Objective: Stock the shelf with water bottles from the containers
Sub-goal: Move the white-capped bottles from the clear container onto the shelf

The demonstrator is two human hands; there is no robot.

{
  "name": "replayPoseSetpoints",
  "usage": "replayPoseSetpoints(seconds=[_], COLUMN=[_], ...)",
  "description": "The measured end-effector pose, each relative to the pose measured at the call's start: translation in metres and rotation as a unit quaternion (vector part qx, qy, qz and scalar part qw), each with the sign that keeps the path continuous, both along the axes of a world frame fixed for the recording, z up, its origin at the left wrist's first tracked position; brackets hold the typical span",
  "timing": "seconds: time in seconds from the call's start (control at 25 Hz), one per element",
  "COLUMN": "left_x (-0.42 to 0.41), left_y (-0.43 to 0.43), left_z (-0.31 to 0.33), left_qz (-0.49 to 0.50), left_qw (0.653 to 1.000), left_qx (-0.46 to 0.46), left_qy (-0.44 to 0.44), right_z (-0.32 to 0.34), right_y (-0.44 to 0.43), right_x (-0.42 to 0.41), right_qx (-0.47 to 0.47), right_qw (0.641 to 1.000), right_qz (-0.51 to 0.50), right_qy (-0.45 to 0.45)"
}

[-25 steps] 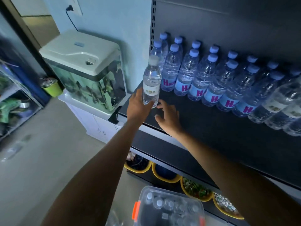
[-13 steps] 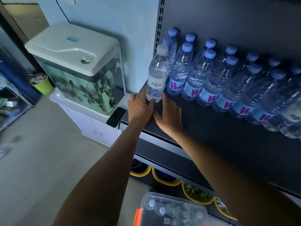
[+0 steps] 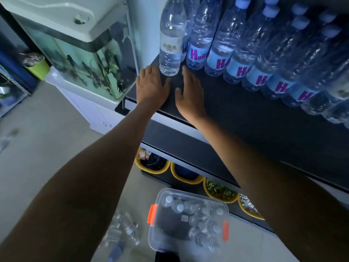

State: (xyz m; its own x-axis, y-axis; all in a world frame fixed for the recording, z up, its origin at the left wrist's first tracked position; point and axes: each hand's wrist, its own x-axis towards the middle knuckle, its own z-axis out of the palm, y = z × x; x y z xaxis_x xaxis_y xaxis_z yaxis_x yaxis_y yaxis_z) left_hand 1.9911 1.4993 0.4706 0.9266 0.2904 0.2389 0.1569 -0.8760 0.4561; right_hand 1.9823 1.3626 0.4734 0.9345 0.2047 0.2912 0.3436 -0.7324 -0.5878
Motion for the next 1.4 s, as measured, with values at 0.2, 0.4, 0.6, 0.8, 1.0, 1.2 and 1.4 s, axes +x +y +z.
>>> replayPoseSetpoints(seconds=[0.2, 0.4, 0.6, 0.8, 1.0, 1.2, 1.4], left_x=[-0.090, -0.216, -0.309, -0.344, -0.330, -0.317, -0.300], left_y=[-0.040, -0.111, -0.164, -0.140, -0.136, -0.160, -0.156], left_z=[-0.030, -0.110, -0.248, -0.380, -0.437, -0.453, -0.430], left_qz=[-0.017, -0.139, -0.084, -0.076, -0.164, -0.238, -0.270], left_qw=[0.997, 0.975, 0.988, 0.955, 0.944, 0.925, 0.912], left_qx=[-0.029, -0.107, -0.123, 0.004, 0.149, 0.206, 0.155], left_qy=[-0.069, -0.139, 0.039, 0.288, 0.245, 0.214, 0.266], right_z=[-0.018, -0.109, -0.243, -0.362, -0.440, -0.470, -0.455], right_y=[-0.069, -0.184, -0.258, -0.225, -0.180, -0.181, -0.198], right_x=[-0.116, -0.235, -0.329, -0.348, -0.306, -0.290, -0.289], right_qx=[0.017, -0.026, -0.064, -0.130, -0.211, -0.274, -0.211], right_qw=[0.988, 0.995, 0.997, 0.975, 0.953, 0.950, 0.962], right_qz=[0.078, 0.024, -0.017, 0.028, -0.013, 0.012, 0.014], right_qy=[-0.129, -0.092, 0.048, 0.178, 0.219, 0.146, 0.173])
